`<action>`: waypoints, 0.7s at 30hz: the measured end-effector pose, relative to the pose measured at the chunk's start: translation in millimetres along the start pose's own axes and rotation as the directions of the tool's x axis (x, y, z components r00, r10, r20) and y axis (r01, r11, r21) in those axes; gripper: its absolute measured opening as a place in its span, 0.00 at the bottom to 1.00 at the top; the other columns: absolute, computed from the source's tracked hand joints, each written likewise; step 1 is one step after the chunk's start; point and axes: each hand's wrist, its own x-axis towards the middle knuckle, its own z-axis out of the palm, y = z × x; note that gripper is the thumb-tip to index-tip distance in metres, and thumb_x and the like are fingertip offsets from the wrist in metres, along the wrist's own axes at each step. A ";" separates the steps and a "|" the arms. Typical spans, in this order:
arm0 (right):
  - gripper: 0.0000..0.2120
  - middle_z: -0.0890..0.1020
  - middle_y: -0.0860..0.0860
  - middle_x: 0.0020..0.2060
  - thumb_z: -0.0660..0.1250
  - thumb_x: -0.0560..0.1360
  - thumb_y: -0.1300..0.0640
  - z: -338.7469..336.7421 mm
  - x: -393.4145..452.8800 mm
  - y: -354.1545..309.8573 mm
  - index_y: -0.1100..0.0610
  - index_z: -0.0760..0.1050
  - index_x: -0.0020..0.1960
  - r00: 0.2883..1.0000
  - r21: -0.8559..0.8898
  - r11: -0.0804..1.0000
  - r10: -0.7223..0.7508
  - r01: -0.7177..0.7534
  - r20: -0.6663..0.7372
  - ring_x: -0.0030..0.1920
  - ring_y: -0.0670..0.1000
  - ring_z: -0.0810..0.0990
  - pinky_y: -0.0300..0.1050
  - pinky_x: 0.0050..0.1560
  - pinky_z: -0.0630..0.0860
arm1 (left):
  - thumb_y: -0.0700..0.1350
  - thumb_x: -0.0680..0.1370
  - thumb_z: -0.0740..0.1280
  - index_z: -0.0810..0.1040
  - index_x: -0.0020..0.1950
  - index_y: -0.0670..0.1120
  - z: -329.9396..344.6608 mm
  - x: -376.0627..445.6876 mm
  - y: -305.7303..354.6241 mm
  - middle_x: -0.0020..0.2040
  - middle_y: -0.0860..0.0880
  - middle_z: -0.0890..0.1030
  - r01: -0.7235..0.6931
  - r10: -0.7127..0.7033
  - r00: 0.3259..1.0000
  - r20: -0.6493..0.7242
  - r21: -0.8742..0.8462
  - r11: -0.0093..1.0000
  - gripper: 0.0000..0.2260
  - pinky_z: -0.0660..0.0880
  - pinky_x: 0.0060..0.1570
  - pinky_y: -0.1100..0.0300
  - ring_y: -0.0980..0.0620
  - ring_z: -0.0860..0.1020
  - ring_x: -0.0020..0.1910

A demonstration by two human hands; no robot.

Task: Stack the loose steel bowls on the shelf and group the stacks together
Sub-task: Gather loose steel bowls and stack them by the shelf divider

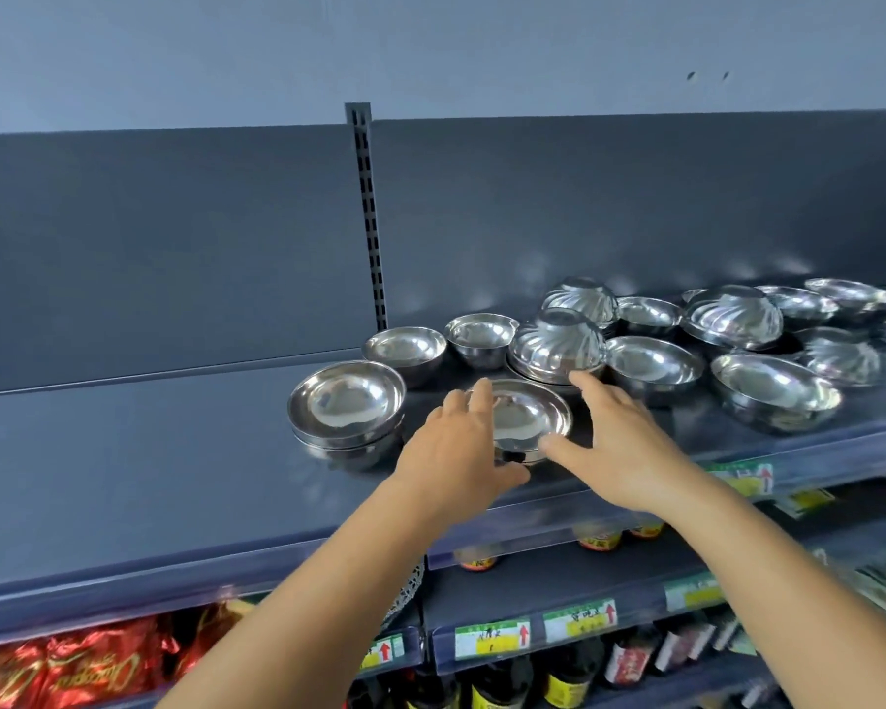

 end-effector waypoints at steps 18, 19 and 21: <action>0.30 0.74 0.43 0.60 0.74 0.66 0.42 -4.0 26.8 6.0 0.45 0.67 0.63 0.955 0.297 0.909 -0.296 0.291 -0.030 0.58 0.46 0.75 0.43 0.53 0.71 | 0.56 0.69 0.75 0.58 0.76 0.53 -16.7 -10.0 8.5 0.68 0.54 0.66 0.084 -0.149 0.940 -0.307 -0.217 0.973 0.40 0.64 0.52 0.69 0.60 0.68 0.53; 0.29 0.76 0.42 0.59 0.74 0.65 0.40 -6.8 29.3 -0.5 0.44 0.68 0.62 0.943 0.324 0.889 -0.329 0.324 -0.040 0.58 0.46 0.75 0.44 0.54 0.72 | 0.56 0.69 0.75 0.58 0.75 0.53 -24.0 -12.9 7.3 0.68 0.55 0.65 0.088 -0.160 0.927 -0.339 -0.216 0.972 0.40 0.64 0.52 0.69 0.61 0.67 0.53; 0.29 0.77 0.41 0.56 0.75 0.63 0.38 -10.1 35.3 -16.2 0.43 0.69 0.60 0.920 0.379 0.844 -0.389 0.380 -0.055 0.57 0.45 0.76 0.46 0.56 0.74 | 0.57 0.68 0.75 0.60 0.74 0.54 -38.9 -18.9 1.9 0.68 0.56 0.64 0.108 -0.193 0.899 -0.394 -0.228 0.968 0.39 0.64 0.52 0.68 0.62 0.68 0.53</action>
